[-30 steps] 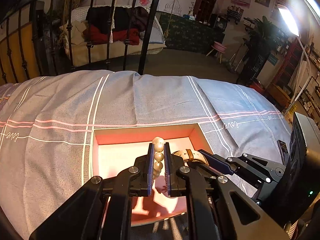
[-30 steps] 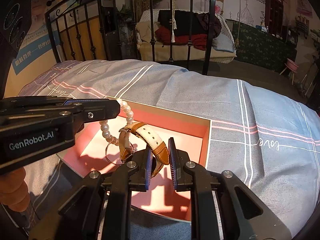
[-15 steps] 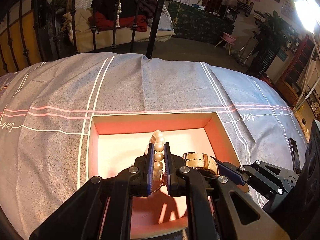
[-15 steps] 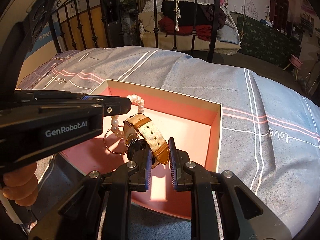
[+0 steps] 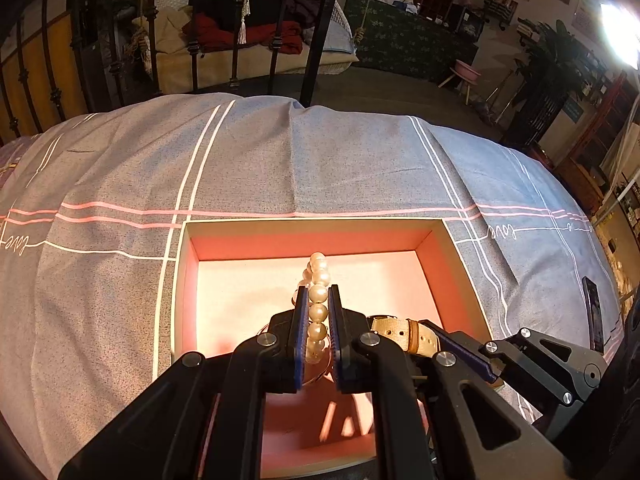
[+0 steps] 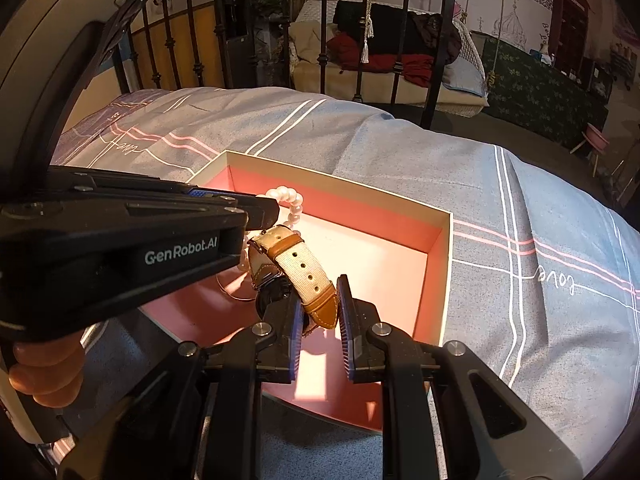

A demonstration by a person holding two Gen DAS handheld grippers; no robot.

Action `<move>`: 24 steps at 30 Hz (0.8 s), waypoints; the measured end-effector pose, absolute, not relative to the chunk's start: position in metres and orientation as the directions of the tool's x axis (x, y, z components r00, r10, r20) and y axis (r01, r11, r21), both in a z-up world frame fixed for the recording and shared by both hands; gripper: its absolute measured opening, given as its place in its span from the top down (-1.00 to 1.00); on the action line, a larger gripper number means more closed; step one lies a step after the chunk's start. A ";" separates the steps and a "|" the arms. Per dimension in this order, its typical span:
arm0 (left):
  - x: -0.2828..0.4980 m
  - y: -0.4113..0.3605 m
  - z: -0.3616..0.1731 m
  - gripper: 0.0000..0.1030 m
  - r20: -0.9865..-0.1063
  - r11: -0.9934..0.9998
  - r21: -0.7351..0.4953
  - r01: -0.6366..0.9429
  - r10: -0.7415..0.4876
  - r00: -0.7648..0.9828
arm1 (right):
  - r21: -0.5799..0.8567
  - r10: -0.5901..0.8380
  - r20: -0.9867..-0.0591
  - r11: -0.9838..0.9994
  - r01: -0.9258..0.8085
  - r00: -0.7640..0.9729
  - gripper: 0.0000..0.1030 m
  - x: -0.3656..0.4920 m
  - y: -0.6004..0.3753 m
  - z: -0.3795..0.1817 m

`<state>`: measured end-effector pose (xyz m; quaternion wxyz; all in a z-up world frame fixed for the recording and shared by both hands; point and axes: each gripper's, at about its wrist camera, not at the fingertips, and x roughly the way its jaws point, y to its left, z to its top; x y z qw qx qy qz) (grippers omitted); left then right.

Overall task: Organize jewelry
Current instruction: 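Open both tools to drop the bracelet and watch, then withdraw from the box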

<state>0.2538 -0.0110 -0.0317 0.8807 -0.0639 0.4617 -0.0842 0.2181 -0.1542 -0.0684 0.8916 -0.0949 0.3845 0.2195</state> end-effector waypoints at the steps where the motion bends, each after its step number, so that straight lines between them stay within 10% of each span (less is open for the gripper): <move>1: 0.253 -0.011 -0.031 0.82 -0.803 0.978 -0.187 0.088 -0.203 0.560 | -0.003 0.317 -0.728 0.885 -0.465 0.608 0.68 0.218 -0.154 -0.068; 4: 0.252 -0.010 -0.029 0.74 -0.803 0.981 -0.177 0.079 -0.190 0.565 | -0.021 0.307 -0.734 0.881 -0.472 0.606 0.65 0.215 -0.151 -0.068; 6: 0.251 -0.009 -0.025 0.31 -0.800 0.982 -0.178 0.070 -0.186 0.571 | -0.044 0.289 -0.738 0.881 -0.471 0.609 0.58 0.213 -0.148 -0.067; 10: 0.242 -0.004 -0.014 -0.13 -0.777 0.985 -0.165 0.052 -0.162 0.608 | -0.108 0.246 -0.722 0.883 -0.456 0.647 -0.28 0.204 -0.145 -0.061; 24: 0.170 0.001 0.008 -0.24 -0.728 0.982 -0.157 0.108 -0.189 0.660 | -0.061 0.281 -0.604 0.917 -0.394 0.746 -0.32 0.130 -0.181 -0.025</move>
